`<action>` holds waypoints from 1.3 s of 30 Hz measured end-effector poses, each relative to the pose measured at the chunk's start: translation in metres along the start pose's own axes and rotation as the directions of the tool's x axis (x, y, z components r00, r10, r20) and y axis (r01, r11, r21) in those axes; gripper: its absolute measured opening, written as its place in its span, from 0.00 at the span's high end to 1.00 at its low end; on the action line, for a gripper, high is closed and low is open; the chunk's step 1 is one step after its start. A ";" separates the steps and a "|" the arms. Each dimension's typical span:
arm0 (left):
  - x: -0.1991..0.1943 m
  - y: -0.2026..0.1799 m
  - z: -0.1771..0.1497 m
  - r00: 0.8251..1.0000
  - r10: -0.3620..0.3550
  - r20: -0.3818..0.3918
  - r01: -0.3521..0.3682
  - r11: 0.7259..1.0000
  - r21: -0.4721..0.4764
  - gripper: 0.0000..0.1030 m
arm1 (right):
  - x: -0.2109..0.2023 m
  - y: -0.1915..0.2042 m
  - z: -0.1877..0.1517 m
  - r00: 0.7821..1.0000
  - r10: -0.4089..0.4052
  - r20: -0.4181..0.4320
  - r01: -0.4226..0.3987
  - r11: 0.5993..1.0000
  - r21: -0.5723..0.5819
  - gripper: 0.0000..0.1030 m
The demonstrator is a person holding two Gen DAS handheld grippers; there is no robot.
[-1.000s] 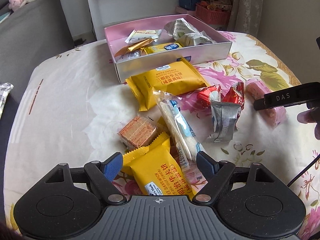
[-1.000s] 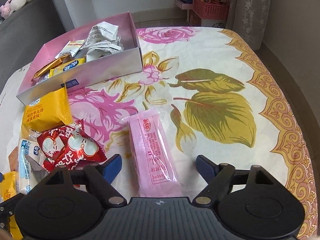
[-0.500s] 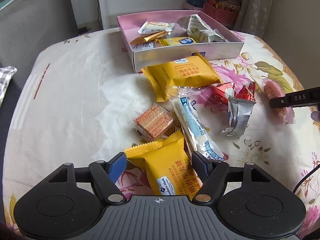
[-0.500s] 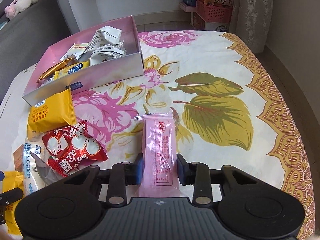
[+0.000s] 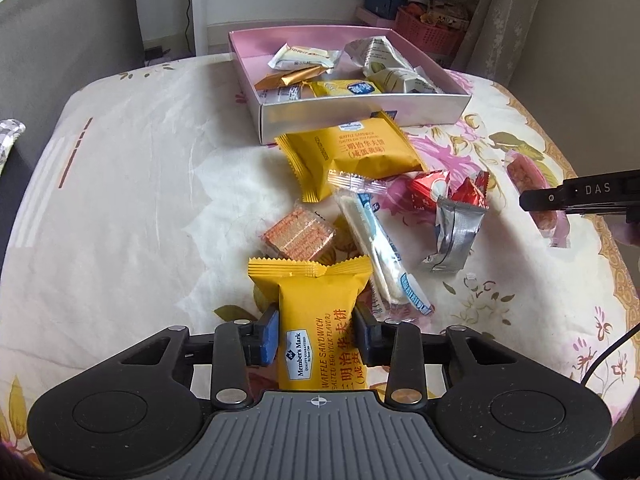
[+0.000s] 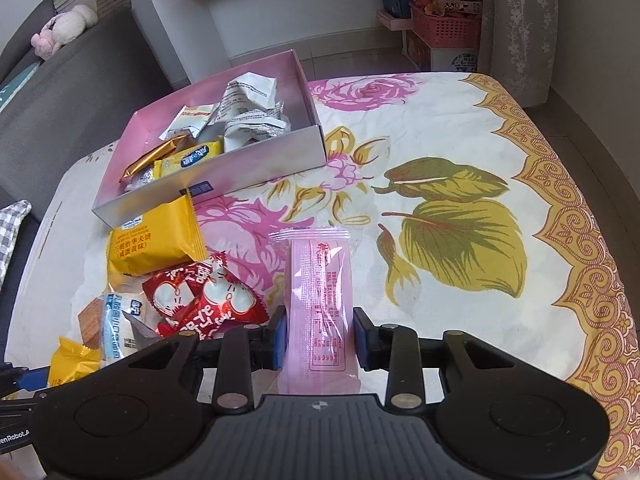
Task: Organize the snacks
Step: 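Carry both packets over the pink box and open both grippers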
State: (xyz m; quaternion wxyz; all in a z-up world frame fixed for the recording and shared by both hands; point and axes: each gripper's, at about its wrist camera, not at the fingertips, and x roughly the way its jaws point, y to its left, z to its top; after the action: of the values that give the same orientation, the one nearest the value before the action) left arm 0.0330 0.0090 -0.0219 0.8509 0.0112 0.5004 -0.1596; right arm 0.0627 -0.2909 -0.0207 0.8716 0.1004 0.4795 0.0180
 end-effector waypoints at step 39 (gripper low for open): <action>0.056 0.034 0.159 0.929 -0.008 0.370 0.100 0.968 -0.230 0.68 | 0.056 0.059 0.109 0.941 0.268 0.205 -0.294 0.949 0.109 0.76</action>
State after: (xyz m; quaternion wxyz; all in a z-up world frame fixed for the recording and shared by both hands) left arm 0.2022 -0.0014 0.0045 0.9192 -0.1378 0.3490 -0.1192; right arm 0.1882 -0.2433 0.0013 0.8922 0.2293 0.3762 0.0998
